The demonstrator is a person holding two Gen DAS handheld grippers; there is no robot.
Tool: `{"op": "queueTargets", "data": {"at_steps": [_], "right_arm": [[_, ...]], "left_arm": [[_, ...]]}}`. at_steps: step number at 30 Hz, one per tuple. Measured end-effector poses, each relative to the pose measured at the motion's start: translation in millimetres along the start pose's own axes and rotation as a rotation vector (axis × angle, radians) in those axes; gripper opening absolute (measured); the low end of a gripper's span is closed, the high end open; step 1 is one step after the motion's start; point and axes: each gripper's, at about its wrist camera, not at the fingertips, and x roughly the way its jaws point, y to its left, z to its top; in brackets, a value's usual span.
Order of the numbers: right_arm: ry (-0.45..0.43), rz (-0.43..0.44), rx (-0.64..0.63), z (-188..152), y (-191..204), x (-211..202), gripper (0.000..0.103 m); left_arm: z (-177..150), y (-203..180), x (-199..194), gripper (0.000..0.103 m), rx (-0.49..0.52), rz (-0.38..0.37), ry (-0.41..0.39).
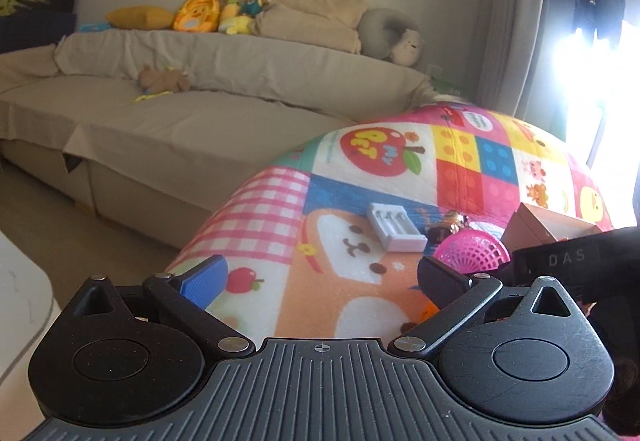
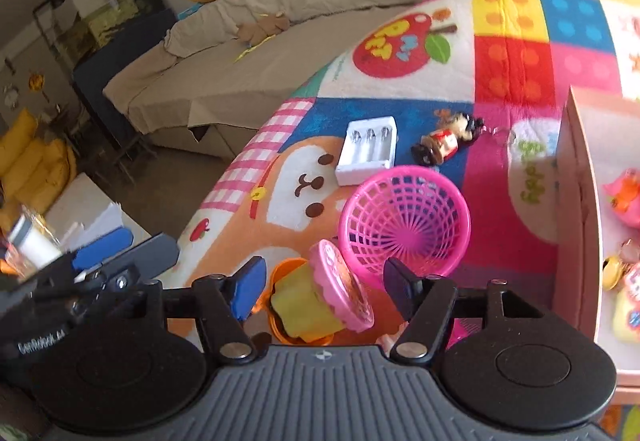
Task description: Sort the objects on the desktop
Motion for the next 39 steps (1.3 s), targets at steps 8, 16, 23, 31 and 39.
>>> {"op": "queueTargets", "data": {"at_steps": [8, 16, 23, 31, 39], "right_arm": [[-0.017, 0.005, -0.050, -12.5, -2.7, -12.6, 0.032], [-0.093, -0.040, -0.095, -20.0, -7.0, -65.3, 0.003], [-0.121, -0.113, -0.153, -44.1, -16.6, -99.1, 0.005], [-0.134, -0.120, -0.223, -56.5, -2.6, -76.5, 0.042], [-0.056, -0.104, -0.153, -25.9, 8.5, -17.5, 0.058]], "left_arm": [[-13.6, -2.8, 2.1, 0.103, 0.030, -0.028, 0.066], [-25.9, -47.0, -6.1, 0.103, 0.188, -0.131, 0.133], [-36.2, -90.0, -3.1, 0.103, 0.327, -0.116, 0.161], [-33.7, -84.7, 5.7, 0.103, 0.379, -0.005, 0.194], [-41.0, -66.3, 10.7, 0.103, 0.342, -0.032, 0.239]]}}
